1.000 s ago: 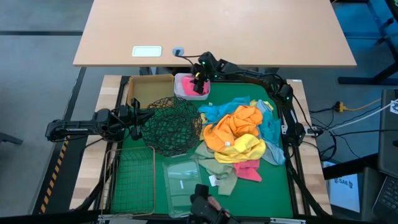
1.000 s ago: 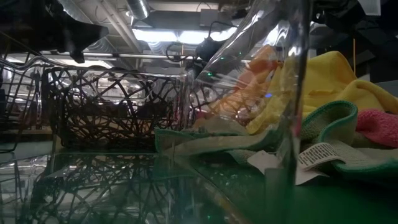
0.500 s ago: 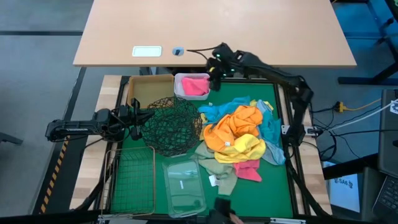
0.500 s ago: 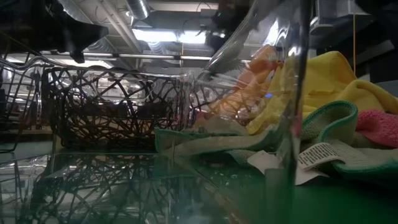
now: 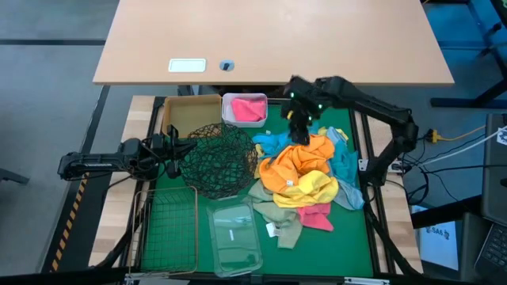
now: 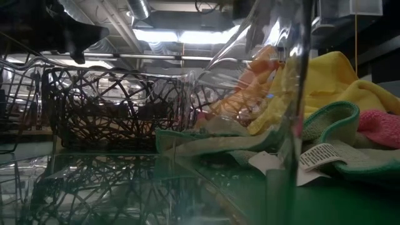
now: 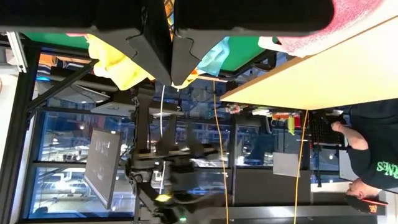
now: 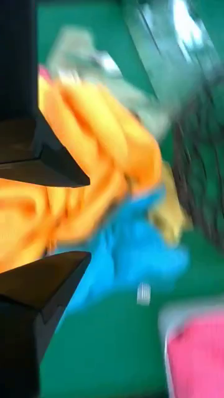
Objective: Sort microfiber towel by color & place in baskets
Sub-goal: Put the orange microfiber towel into the orange bin
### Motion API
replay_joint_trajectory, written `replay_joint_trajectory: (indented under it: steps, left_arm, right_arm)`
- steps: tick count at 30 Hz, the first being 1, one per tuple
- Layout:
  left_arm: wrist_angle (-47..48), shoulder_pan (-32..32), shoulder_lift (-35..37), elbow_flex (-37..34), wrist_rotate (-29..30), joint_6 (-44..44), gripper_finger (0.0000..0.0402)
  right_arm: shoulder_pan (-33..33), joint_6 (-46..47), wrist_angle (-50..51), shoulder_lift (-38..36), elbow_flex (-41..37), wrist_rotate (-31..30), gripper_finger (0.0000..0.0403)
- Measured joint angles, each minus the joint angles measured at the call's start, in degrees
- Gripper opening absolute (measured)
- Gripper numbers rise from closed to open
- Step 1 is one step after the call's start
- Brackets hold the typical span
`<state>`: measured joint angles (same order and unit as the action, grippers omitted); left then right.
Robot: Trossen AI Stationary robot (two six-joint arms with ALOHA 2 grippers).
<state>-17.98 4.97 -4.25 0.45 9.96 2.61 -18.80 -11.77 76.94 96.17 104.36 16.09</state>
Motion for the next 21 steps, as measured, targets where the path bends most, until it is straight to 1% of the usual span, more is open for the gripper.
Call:
replay_joint_trajectory:
  steps: [2, 4, 9, 12, 17, 21]
  left_arm:
    - [0.02, -0.01, 0.02, 0.00, 0.00, 0.00, 0.0000]
    - [0.22, -0.01, 0.01, 0.01, 0.00, 0.00, 0.0000]
    - [1.66, 0.00, 0.00, 0.00, -0.32, 0.00, 0.0000]
    - [2.78, 0.00, 0.00, 0.01, -0.44, 0.00, 0.0000]
    - [2.97, 0.00, 0.00, 0.00, -0.44, 0.00, 0.0000]
    - [2.97, 0.00, 0.00, 0.00, -0.44, 0.00, 0.0000]
  right_arm:
    - [2.88, 0.00, 0.81, -0.03, 0.00, 1.93, 0.0177]
    - [6.02, -0.02, 1.20, -0.03, 0.00, 2.60, 0.0177]
    - [13.85, -0.07, 1.13, -0.01, 0.00, 0.82, 0.0177]
    - [17.99, -0.02, 1.13, -0.01, -0.02, -2.66, 0.0177]
    - [22.91, 2.50, 1.14, 0.46, -0.11, -10.64, 0.0177]
    - [24.25, 2.97, 0.45, 0.54, -2.48, -12.95, 0.0177]
